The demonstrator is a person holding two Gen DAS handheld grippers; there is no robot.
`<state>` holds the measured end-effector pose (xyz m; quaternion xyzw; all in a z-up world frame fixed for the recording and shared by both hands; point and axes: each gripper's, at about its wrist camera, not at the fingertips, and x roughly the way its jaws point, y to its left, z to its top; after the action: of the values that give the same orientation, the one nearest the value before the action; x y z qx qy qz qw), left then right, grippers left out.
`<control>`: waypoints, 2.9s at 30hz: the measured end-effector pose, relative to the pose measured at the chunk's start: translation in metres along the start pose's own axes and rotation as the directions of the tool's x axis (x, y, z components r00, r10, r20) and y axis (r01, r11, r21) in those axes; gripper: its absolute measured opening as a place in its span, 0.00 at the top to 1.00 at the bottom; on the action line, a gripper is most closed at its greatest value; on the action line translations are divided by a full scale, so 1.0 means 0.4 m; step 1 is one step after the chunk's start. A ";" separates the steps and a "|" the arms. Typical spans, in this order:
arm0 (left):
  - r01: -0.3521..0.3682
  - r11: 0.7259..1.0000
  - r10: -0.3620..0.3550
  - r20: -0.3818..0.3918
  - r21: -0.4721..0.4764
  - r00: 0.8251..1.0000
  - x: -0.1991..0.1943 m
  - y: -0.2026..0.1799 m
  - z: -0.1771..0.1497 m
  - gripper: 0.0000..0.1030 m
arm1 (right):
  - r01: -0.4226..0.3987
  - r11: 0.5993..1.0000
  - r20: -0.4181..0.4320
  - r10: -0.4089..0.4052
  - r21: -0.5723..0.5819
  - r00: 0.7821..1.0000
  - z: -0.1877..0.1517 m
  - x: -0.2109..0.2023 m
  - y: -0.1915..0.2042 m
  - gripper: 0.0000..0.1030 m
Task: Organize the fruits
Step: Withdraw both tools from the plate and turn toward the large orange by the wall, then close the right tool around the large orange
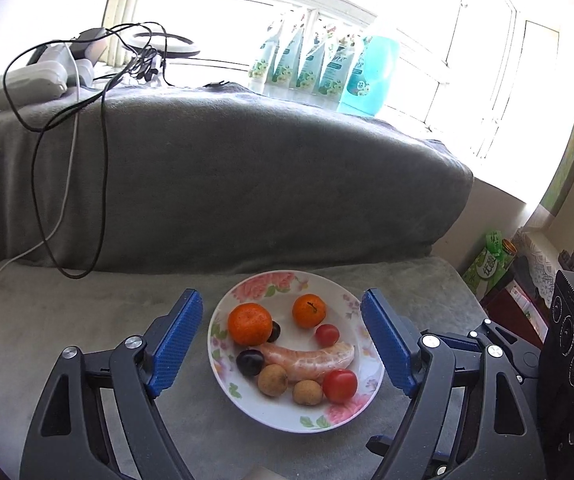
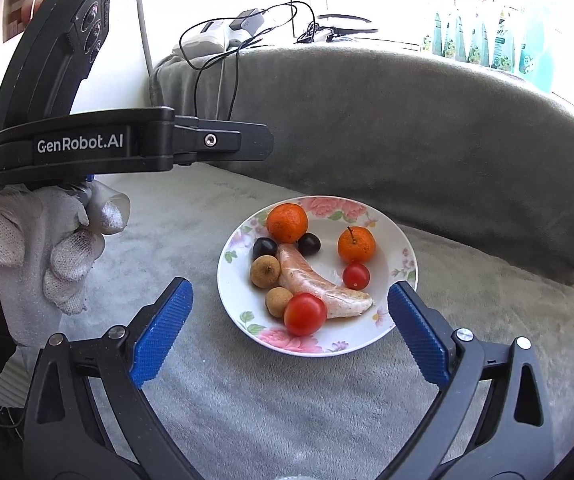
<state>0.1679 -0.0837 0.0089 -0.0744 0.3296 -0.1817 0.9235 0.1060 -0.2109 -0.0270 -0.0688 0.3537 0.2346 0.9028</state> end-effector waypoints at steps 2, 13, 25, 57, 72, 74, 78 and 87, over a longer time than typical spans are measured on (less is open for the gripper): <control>-0.011 1.000 0.011 0.011 -0.004 1.000 -0.018 0.002 -0.005 0.20 | 0.008 1.000 -0.003 -0.009 -0.005 1.000 -0.002 -0.002 0.008 0.01; -0.056 0.998 0.056 0.081 -0.013 0.995 -0.142 0.031 -0.045 0.19 | -0.012 1.000 -0.001 0.012 -0.029 1.000 0.008 -0.016 0.070 0.01; -0.155 0.986 0.162 0.118 -0.065 0.980 -0.274 0.126 -0.129 0.19 | -0.086 0.996 0.023 0.086 0.018 0.996 0.067 0.006 0.140 0.01; -0.412 0.813 0.474 0.056 -0.412 0.879 -0.451 0.452 -0.404 0.21 | -0.544 0.839 -0.146 0.542 0.024 0.828 0.255 0.345 0.493 0.01; -0.428 0.789 0.484 0.017 -0.442 0.875 -0.425 0.524 -0.416 0.35 | -0.676 0.720 -0.269 0.690 0.159 0.672 0.284 0.575 0.645 0.13; -0.427 0.791 0.478 0.006 -0.438 0.879 -0.418 0.531 -0.415 0.35 | -0.688 0.705 -0.284 0.704 0.170 0.651 0.283 0.598 0.664 0.17; -0.440 0.785 0.481 -0.017 -0.436 0.876 -0.405 0.543 -0.416 0.35 | -0.706 0.683 -0.301 0.724 0.187 0.621 0.284 0.647 0.704 0.18; -0.431 0.765 0.471 -0.040 -0.478 0.881 -0.392 0.581 -0.416 0.35 | -0.730 0.650 -0.348 0.748 0.209 0.566 0.275 0.735 0.774 0.25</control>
<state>0.0163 0.1882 -0.0882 -0.2237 0.3336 0.1348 0.9058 0.2144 0.2038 -0.1300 0.0573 0.5329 0.5630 0.6291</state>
